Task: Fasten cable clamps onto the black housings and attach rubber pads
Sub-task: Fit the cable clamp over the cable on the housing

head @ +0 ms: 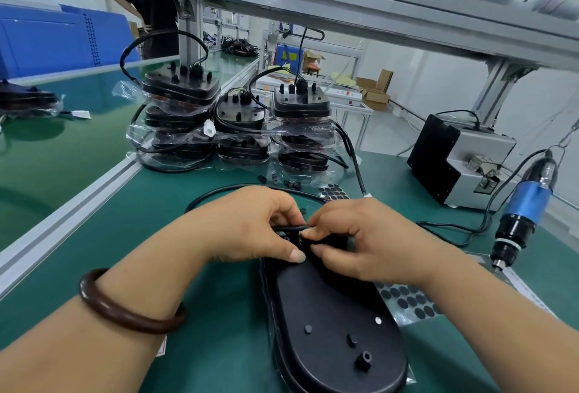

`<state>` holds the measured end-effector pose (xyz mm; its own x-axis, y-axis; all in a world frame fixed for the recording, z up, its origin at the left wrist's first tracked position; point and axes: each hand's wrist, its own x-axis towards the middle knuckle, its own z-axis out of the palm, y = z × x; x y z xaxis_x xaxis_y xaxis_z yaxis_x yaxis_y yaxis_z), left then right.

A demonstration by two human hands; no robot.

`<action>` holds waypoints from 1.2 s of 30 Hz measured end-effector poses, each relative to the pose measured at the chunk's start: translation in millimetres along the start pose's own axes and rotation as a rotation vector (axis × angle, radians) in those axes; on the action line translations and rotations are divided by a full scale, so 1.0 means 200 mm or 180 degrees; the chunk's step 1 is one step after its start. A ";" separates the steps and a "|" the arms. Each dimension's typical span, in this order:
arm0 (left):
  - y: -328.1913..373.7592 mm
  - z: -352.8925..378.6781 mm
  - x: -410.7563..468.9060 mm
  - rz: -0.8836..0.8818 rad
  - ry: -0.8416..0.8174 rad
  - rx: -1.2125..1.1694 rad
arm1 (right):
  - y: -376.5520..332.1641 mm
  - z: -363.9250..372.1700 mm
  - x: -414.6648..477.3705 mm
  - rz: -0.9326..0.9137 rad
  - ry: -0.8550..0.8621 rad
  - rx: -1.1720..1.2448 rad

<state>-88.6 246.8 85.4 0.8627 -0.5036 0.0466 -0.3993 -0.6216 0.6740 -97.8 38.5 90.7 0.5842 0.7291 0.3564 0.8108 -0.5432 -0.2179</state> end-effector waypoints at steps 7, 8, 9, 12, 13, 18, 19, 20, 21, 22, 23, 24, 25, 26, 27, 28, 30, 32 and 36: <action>0.07 0.04 -0.02 -0.0028 0.0403 0.1288 | 0.03 0.06 -0.02 -0.0116 0.0379 -0.0031; 0.08 0.05 -0.02 -0.0023 0.0385 0.1405 | 0.03 0.07 -0.03 -0.0111 0.0388 -0.0051; 0.08 0.05 -0.02 -0.0023 0.0360 0.1466 | 0.03 0.08 -0.03 -0.0099 0.0404 -0.0069; 0.08 0.04 -0.03 -0.0020 0.0282 0.1528 | 0.01 0.09 -0.05 0.0005 0.0475 -0.0063; 0.08 0.05 -0.03 0.0003 0.0327 0.1549 | 0.01 0.09 -0.05 0.0027 0.0505 -0.0067; 0.05 0.14 -0.08 -0.0064 0.1210 0.1078 | 0.00 0.10 -0.05 0.0023 0.0616 -0.0065; 0.05 0.16 -0.09 -0.0092 0.1272 0.0964 | 0.00 0.10 -0.06 0.0042 0.0659 -0.0045; 0.05 0.18 -0.09 -0.0117 0.1308 0.0857 | -0.01 0.10 -0.07 0.0070 0.0697 -0.0028; 0.05 0.19 -0.08 -0.0135 0.1352 0.0751 | -0.01 0.11 -0.07 0.0097 0.0733 -0.0013; 0.05 0.19 -0.08 -0.0141 0.1381 0.0663 | -0.01 0.11 -0.08 0.0121 0.0768 0.0011; 0.06 0.19 -0.08 -0.0120 0.1386 0.0597 | -0.01 0.11 -0.08 0.0148 0.0808 0.0049; 0.06 0.19 -0.08 -0.0094 0.1370 0.0566 | -0.01 0.12 -0.09 0.0181 0.0855 0.0110; 0.07 0.20 -0.08 -0.0072 0.1356 0.0544 | -0.02 0.12 -0.09 0.0217 0.0910 0.0192; 0.07 0.19 -0.08 -0.0065 0.1337 0.0549 | -0.02 0.12 -0.09 0.0261 0.0974 0.0291; 0.07 0.19 -0.07 -0.0053 0.1325 0.0558 | -0.02 0.12 -0.10 0.0305 0.1035 0.0378; 0.07 0.19 -0.07 -0.0062 0.1325 0.0583 | -0.02 0.12 -0.10 0.0338 0.1075 0.0429; 0.07 0.20 -0.07 -0.0096 0.1359 0.0594 | -0.02 0.11 -0.10 0.0360 0.1097 0.0442; 0.06 0.20 -0.07 -0.0165 0.1422 0.0651 | -0.03 0.11 -0.10 0.0336 0.1069 0.0451; 0.07 0.19 -0.07 -0.0189 0.1265 0.0851 | -0.03 0.10 -0.09 0.0257 0.0938 0.0327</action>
<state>-117.6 221.8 66.5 0.9174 -0.2266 0.3271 -0.3666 -0.8010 0.4733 -112.1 36.8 66.3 0.6237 0.5252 0.5789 0.7703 -0.5386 -0.3414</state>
